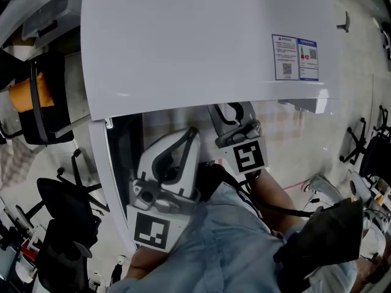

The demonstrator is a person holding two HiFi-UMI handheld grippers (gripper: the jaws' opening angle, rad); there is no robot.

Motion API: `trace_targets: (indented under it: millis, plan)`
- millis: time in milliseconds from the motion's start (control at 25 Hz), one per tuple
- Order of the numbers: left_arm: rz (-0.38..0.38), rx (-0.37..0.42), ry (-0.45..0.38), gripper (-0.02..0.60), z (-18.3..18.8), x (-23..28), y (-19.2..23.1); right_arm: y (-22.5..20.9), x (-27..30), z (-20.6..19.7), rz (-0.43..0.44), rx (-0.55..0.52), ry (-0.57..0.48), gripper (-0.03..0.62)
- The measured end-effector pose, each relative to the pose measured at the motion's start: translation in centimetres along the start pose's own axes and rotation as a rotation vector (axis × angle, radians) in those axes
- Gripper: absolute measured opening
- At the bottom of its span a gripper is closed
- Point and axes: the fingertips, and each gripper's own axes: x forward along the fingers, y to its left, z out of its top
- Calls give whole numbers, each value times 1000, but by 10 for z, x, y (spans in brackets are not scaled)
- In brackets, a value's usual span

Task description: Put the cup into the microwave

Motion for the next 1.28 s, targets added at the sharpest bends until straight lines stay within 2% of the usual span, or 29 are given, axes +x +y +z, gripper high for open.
trace_targets:
  millis: [240,600,800,920,1120,1280]
  plan:
    - [19,0,9,5,-4,0,7,-4,9,-1,-2,42,-6,51]
    - [17,-2,5,5,-4,-1,0,-7,15,-1,-7,5,21,59]
    - [21,2,-4,5,-2,-6,-4,-5,11,0,1,36,16,122]
    - [20,5,-12,5,-1,-12,-11,-5,2,-1,-13,69,9,149]
    - [14,7,-30,5,2,-28,-29,2,-25,7,-32,35,-11,147]
    - [1,10,-52,5,13,-38,-48,22,-44,17,-2,15,-8,132]
